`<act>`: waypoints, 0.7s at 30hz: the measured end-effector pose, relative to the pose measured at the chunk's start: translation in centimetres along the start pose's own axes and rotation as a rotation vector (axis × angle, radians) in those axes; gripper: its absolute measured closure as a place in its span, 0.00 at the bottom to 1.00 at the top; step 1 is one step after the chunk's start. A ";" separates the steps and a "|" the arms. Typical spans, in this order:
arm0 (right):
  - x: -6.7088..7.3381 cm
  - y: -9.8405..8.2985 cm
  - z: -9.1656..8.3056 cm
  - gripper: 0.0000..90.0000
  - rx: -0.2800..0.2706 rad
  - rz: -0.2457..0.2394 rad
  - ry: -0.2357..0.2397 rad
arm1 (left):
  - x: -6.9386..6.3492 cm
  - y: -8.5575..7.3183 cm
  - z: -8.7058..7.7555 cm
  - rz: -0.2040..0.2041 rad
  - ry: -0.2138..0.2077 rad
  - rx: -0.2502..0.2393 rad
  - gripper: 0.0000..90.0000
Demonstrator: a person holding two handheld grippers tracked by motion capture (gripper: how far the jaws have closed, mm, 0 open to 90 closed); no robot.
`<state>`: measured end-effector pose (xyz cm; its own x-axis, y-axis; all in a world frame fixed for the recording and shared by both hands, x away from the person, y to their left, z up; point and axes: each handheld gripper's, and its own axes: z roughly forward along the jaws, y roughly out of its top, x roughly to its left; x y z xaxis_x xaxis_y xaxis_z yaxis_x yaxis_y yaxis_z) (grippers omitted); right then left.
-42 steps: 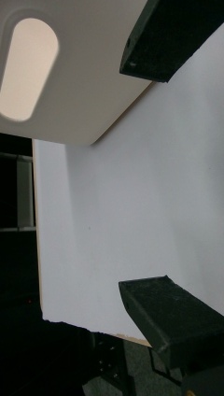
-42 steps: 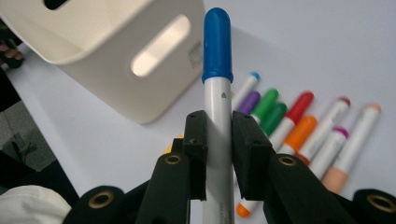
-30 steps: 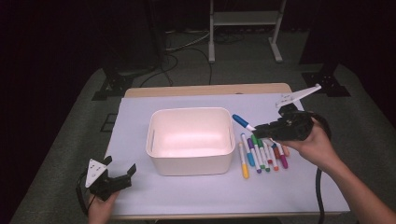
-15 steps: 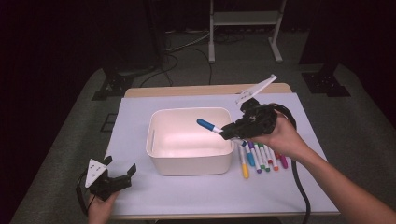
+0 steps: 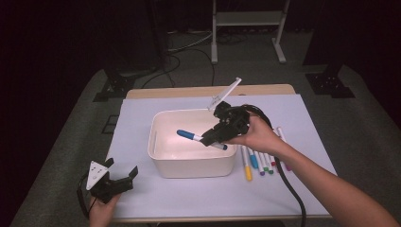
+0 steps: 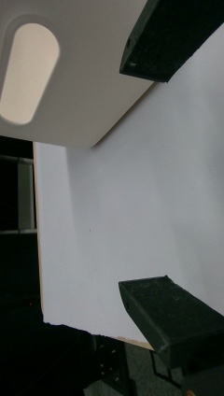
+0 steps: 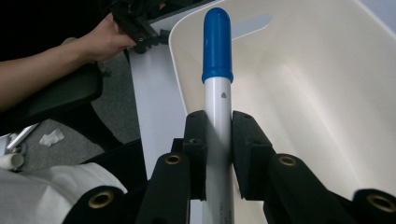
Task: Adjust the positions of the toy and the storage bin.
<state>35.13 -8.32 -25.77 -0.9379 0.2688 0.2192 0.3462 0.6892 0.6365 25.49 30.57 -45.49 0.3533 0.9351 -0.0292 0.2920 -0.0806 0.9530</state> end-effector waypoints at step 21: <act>-1.9 1.2 7.0 0.84 0.159 -0.032 0.065 | 0.0 0.0 0.1 0.000 -0.005 -0.001 0.00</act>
<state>37.53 -3.25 -30.61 -0.9462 0.2041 0.2511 0.3097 0.7962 0.5198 25.55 30.57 -45.51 0.3574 0.9335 -0.0310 0.2915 -0.0799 0.9532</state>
